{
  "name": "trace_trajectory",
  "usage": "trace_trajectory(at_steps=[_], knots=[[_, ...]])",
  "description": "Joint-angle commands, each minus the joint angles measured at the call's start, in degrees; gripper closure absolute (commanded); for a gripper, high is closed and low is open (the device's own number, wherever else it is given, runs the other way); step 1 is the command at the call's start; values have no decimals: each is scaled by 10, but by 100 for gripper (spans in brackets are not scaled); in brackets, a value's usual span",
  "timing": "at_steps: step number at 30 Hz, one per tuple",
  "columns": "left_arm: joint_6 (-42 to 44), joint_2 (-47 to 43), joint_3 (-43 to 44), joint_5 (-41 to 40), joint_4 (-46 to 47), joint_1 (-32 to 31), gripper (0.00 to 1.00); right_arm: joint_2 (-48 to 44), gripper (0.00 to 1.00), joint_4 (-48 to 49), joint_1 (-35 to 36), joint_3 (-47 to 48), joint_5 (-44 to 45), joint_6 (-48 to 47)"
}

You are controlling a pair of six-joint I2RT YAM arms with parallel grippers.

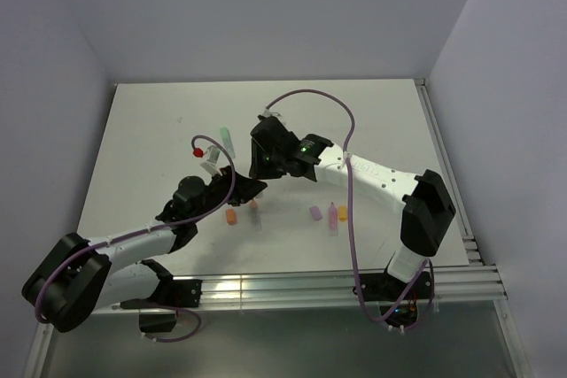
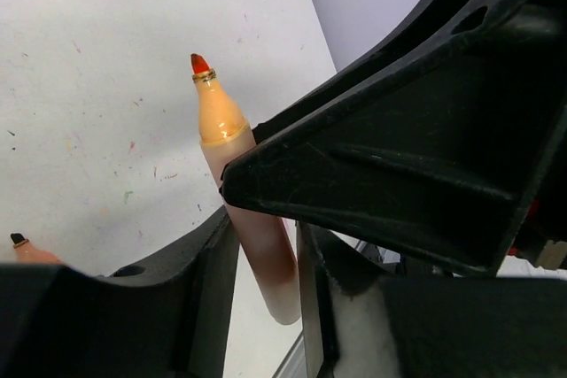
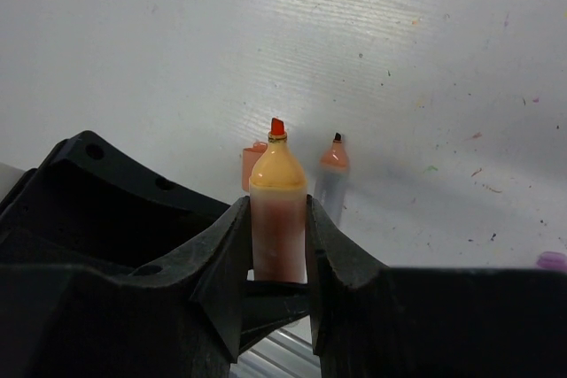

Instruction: Insert the pens into the pen caps

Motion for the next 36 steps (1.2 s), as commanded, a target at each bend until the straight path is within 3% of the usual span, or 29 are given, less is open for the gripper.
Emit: trace_trajectory(at_steps=[1, 5, 10, 12, 14, 19, 22, 30, 36], knots=[[-5, -2, 16, 15, 35, -4, 64, -27, 100, 24, 7, -5, -4, 5], [-4, -9, 18, 19, 27, -3, 75, -25, 100, 26, 11, -2, -4, 5], [-2, -19, 17, 14, 12, -3, 100, -25, 100, 20, 13, 1, 4, 2], [-2, -23, 15, 14, 9, -3, 100, -28, 100, 17, 16, 0, 12, 3], [0, -23, 14, 12, 6, -4, 100, -34, 94, 16, 17, -1, 22, 5], [8, -31, 15, 18, -11, -3, 100, -60, 66, 4, 17, -1, 65, -3], [16, -42, 20, 24, -35, -3, 100, -85, 57, -16, 16, 15, 104, -18], [39, -63, 28, 51, -81, -3, 100, -142, 47, -49, 4, 44, 167, -34], [45, -123, 46, 78, -147, -3, 100, -237, 43, -64, -70, -65, 155, -22]])
